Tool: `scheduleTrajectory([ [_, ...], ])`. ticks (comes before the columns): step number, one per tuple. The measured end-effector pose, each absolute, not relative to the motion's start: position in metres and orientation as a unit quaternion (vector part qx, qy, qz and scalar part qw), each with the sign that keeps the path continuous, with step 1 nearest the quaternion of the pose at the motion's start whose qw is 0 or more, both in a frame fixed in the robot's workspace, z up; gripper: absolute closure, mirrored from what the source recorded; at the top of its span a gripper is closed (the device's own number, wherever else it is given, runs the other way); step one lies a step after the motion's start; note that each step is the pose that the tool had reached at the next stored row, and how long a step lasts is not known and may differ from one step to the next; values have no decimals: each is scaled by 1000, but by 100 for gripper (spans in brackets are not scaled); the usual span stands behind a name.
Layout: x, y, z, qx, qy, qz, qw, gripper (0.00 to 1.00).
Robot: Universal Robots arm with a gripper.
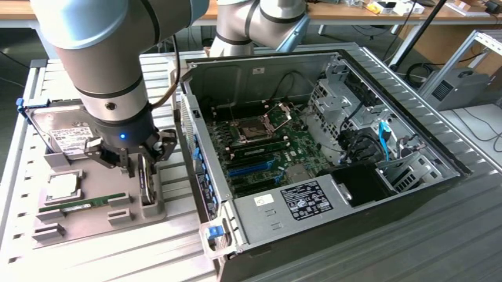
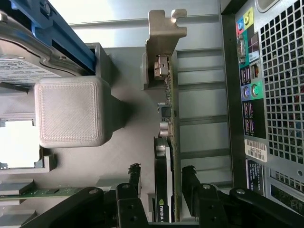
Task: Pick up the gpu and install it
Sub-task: 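Pick up the gpu and move the gpu toward the slot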
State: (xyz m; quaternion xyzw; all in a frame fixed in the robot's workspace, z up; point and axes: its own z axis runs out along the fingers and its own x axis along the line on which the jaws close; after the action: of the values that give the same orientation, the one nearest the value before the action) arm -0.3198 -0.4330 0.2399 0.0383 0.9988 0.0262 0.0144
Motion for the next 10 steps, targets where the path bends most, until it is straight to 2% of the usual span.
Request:
scheduleTrajectory([
  [1,-320,-433,240,38,999,26,14,52],
  [2,-320,-433,240,38,999,26,14,59],
  [10,-319,-434,240,38,999,26,14,59],
])
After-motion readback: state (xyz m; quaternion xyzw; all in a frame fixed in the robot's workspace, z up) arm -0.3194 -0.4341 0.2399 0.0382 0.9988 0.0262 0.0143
